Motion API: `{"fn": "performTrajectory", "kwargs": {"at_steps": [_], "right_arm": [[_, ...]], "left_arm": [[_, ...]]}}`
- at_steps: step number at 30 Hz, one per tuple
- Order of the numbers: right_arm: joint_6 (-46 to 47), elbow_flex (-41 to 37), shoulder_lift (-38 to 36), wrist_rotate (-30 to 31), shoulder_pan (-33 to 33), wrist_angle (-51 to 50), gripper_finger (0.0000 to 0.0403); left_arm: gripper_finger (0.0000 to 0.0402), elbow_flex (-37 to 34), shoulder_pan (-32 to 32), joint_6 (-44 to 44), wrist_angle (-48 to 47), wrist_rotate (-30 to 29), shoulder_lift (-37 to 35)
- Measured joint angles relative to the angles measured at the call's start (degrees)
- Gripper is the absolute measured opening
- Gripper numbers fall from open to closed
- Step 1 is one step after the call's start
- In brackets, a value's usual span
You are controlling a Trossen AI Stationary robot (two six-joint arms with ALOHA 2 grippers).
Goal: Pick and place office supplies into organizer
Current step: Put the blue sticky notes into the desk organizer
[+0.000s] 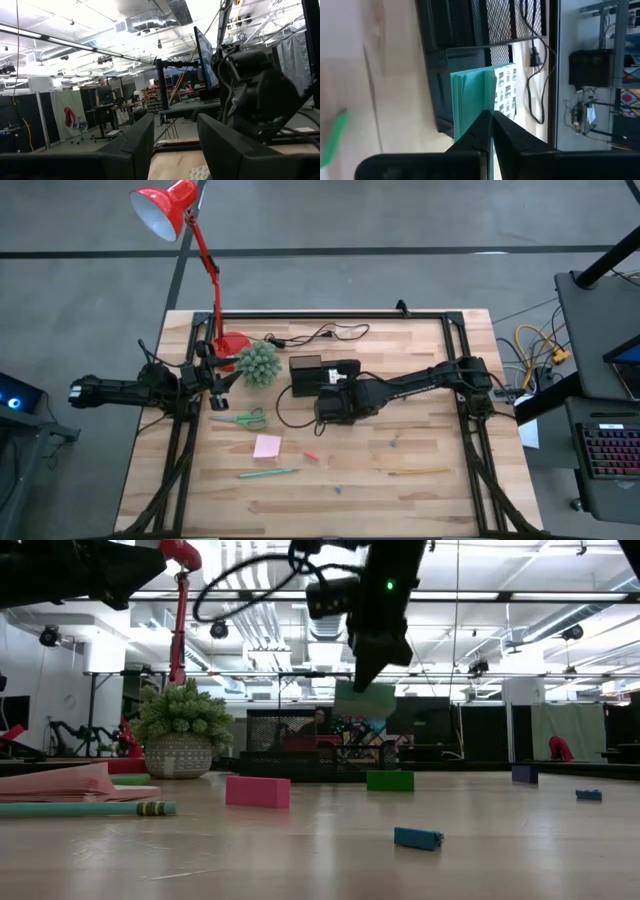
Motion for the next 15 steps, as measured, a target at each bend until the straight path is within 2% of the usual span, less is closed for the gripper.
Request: {"fn": "performTrajectory", "kwargs": {"at_steps": [7, 15], "right_arm": [[-4.62, -4.36, 0.04, -0.15, -2.1, 7.14, 0.0008], [-6.31, -6.52, 0.04, -0.17, -4.71, 10.07, 0.0008]], "left_arm": [[0.0139, 0.0, 0.02, 0.02, 0.07, -0.02, -0.01], [0.0139, 0.0, 0.0, 0.02, 0.0, -0.02, -0.11]]}}
